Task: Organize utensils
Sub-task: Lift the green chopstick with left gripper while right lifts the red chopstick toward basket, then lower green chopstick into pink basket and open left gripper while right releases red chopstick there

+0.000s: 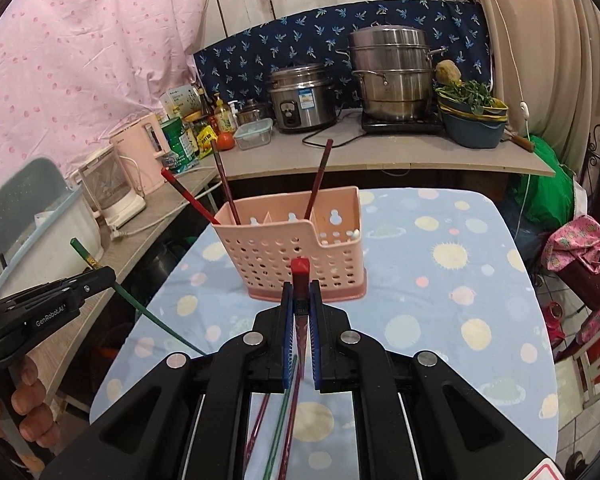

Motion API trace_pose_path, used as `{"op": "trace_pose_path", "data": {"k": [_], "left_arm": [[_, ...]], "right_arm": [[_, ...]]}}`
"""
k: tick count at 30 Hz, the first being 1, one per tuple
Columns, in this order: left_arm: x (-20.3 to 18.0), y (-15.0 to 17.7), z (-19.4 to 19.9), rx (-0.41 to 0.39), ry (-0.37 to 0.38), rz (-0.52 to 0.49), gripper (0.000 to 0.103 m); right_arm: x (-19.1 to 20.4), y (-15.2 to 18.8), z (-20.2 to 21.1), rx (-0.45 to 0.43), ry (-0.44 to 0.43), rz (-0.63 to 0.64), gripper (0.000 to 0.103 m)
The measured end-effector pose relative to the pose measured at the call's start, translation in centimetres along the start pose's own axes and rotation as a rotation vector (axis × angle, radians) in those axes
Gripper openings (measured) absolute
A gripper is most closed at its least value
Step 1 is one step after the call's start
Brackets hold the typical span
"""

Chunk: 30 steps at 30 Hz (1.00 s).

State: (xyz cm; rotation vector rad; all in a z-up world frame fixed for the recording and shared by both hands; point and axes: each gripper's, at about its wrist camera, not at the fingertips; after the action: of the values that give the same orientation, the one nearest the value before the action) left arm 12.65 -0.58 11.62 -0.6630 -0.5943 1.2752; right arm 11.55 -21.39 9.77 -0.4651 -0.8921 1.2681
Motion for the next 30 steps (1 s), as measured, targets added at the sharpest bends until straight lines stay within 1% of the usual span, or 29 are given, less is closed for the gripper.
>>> {"op": "trace_pose_path", "data": {"k": [6,10,17,22,25,27,30], "left_arm": [[-0.2,-2.1,0.6,-0.039,0.026,0.006,0.007],[-0.1,-4.2,1.4,-0.082,0.040,0.009,0.007],[0.0,-8.6,3.7,-0.178,0.060,0.014,0.007],[-0.1,-11.6,4.9,-0.248,0.070,0.021,0.007],[0.0,-13.3,4.9,-0.278,0.065,0.031,0.007],[-0.1,-14.0,4.5,-0.285,0.065,0.033,0.007],[-0.3,-14.6,3.5,-0.282,0.059,0.029,0.007]], "right_arm": [[0.0,-2.4,0.0,-0.032,-0.030,-0.016,0.007],[0.1,-4.2,0.1,-0.058,-0.049,-0.025,0.007],[0.3,-8.3,0.3,-0.124,-0.081,-0.054,0.007],[0.9,-11.5,1.1,-0.191,-0.102,-0.066,0.007],[0.9,-13.4,0.8,-0.215,-0.116,-0.087,0.007],[1.0,-14.4,0.3,-0.220,-0.121,-0.096,0.007],[1.4,-15.2,-0.7,-0.224,-0.105,-0.085,0.007]]}}
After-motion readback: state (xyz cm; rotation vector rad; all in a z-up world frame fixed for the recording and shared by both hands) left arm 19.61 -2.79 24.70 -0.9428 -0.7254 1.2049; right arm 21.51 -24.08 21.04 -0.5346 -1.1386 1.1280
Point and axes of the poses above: each gripper's, at about its wrist camera, not at the fingertips, and z roughly against the way its jaws point, x to its left, y to its underside, and after that the axes turned 9 degrees about -z, right-handed
